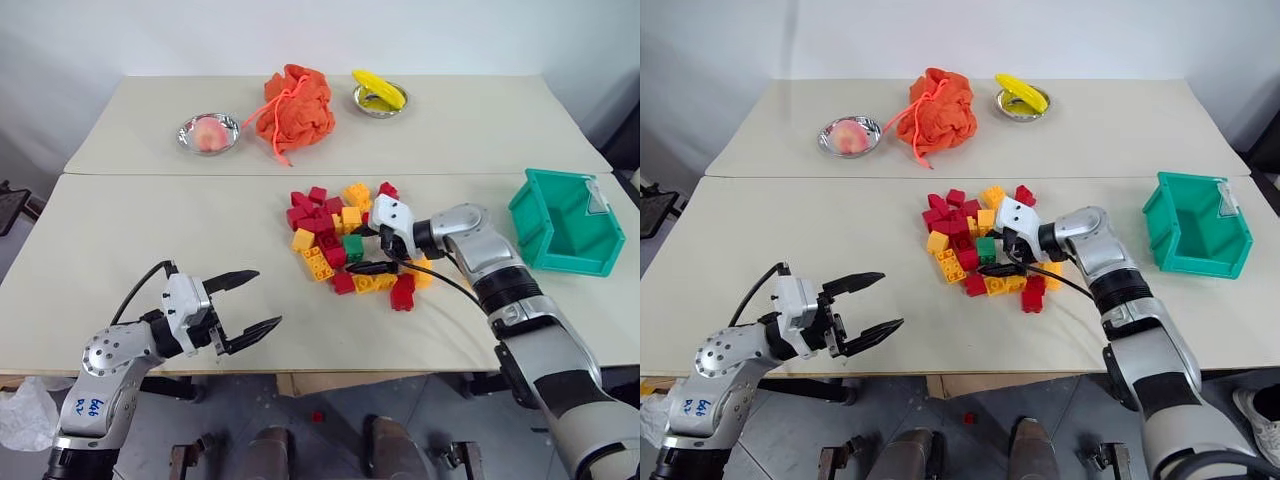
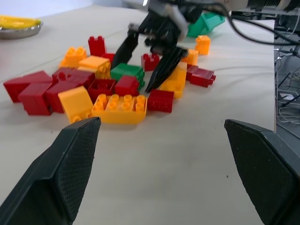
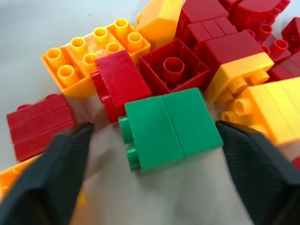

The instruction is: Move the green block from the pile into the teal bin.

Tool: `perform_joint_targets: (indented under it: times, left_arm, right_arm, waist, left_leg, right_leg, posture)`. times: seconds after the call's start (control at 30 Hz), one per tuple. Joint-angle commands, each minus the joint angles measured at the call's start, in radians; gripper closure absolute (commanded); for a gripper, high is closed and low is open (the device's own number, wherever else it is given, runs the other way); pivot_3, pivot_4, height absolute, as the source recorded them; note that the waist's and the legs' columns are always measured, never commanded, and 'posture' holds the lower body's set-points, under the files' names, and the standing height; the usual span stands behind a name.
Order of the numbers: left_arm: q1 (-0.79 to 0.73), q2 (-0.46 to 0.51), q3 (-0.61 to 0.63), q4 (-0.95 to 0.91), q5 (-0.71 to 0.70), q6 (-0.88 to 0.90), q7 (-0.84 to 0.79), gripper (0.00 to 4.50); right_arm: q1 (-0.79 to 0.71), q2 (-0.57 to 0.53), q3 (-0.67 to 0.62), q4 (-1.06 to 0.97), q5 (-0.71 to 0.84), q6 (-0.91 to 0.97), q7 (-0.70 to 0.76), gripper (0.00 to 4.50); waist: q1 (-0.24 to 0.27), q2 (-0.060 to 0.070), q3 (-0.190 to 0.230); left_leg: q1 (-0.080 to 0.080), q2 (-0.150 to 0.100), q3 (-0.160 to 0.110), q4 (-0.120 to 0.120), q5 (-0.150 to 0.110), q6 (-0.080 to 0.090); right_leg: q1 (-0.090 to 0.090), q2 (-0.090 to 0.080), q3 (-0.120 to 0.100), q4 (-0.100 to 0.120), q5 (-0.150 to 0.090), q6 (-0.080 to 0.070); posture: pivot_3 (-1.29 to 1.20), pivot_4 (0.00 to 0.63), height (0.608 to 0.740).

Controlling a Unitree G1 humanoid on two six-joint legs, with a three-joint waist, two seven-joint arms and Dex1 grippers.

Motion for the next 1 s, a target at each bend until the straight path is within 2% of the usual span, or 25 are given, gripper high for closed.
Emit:
perform_joint_targets:
  times: [0.03, 0.07, 0.13, 0.3, 0.43, 0.57, 0.73, 0.83, 1.0]
  left_arm:
    - [-0.015, -0.001, 0.000, -0.021, -0.004, -0.014, 0.003, 0.00]
    - [-0.019, -0.002, -0.001, -0.020, -0.004, -0.013, 0.003, 0.00]
    - [-0.027, -0.005, -0.005, -0.020, -0.006, -0.013, 0.003, 0.00]
    - [-0.058, -0.039, -0.033, -0.027, -0.023, 0.004, 0.012, 0.00]
    - [-0.164, -0.113, -0.114, 0.009, 0.001, -0.012, 0.018, 0.00]
    - [-0.276, -0.187, -0.179, 0.072, 0.012, -0.019, 0.007, 0.00]
    - [-0.366, -0.256, -0.237, 0.160, 0.054, -0.050, 0.012, 0.00]
    - [-0.398, -0.292, -0.245, 0.176, 0.037, -0.036, 0.017, 0.00]
    - [-0.400, -0.291, -0.248, 0.183, 0.044, -0.040, 0.004, 0.00]
  right_arm:
    - [-0.028, -0.003, -0.025, 0.022, -0.004, -0.042, 0.000, 1.60]
    - [-0.024, -0.007, -0.033, 0.018, 0.000, -0.048, -0.001, 1.97]
    - [-0.010, -0.016, -0.060, -0.006, 0.021, -0.070, 0.002, 2.31]
    - [0.100, -0.076, -0.169, -0.210, 0.133, -0.101, 0.039, 2.33]
    - [0.264, -0.156, -0.372, -0.462, 0.262, 0.004, -0.092, 2.33]
    - [0.401, -0.269, -0.557, -0.590, 0.289, 0.093, -0.254, 2.33]
    - [0.420, -0.430, -0.698, -0.439, 0.187, 0.182, -0.545, 2.33]
    - [0.410, -0.487, -0.677, -0.298, 0.119, 0.134, -0.629, 2.33]
    - [0.332, -0.500, -0.647, -0.085, 0.083, 0.090, -0.715, 2.33]
  waist:
    - [0.001, 0.000, 0.000]
    - [0.000, 0.000, 0.000]
    - [0.000, 0.000, 0.000]
    - [0.005, 0.000, 0.000]
    - [0.026, 0.000, 0.000]
    - [0.050, 0.000, 0.000]
    - [0.051, 0.000, 0.000]
    - [0.044, 0.000, 0.000]
    - [0.025, 0.001, 0.000]
  left_leg:
    - [0.000, 0.000, 0.000, 0.000, 0.000, 0.000]
    - [0.000, 0.000, 0.000, 0.000, 0.000, 0.000]
    - [0.000, 0.000, 0.000, 0.000, 0.000, 0.000]
    - [0.000, 0.000, 0.000, 0.000, 0.000, 0.000]
    - [0.000, 0.000, 0.000, 0.001, 0.000, 0.000]
    - [0.000, 0.000, 0.001, 0.003, 0.000, 0.000]
    - [0.000, 0.000, 0.004, 0.002, 0.000, 0.000]
    - [0.000, 0.000, 0.005, 0.002, 0.000, 0.001]
    - [0.001, 0.000, 0.007, 0.001, 0.000, 0.001]
  right_leg:
    - [0.000, 0.000, 0.000, 0.000, 0.000, 0.000]
    - [0.000, 0.000, 0.000, 0.000, 0.000, 0.000]
    - [0.000, 0.000, 0.000, 0.000, 0.000, 0.000]
    - [0.000, 0.000, 0.000, 0.000, 0.000, 0.000]
    - [0.001, 0.000, -0.001, 0.000, 0.000, 0.000]
    - [0.002, 0.000, -0.001, 0.000, 0.001, 0.001]
    - [0.001, 0.000, 0.000, -0.001, 0.001, 0.001]
    - [0.001, 0.000, 0.001, -0.002, 0.001, 0.001]
    - [0.001, 0.000, 0.001, -0.002, 0.001, 0.001]
  posture:
    - [0.00, 0.150, 0.740]
    - [0.00, 0.150, 0.740]
    - [0.00, 0.150, 0.740]
    - [0.00, 0.150, 0.740]
    - [0.00, 0.150, 0.740]
    - [0.00, 0.150, 0.740]
    - [0.00, 0.150, 0.740]
    - [0.00, 0.150, 0.740]
    - [0.00, 0.150, 0.740]
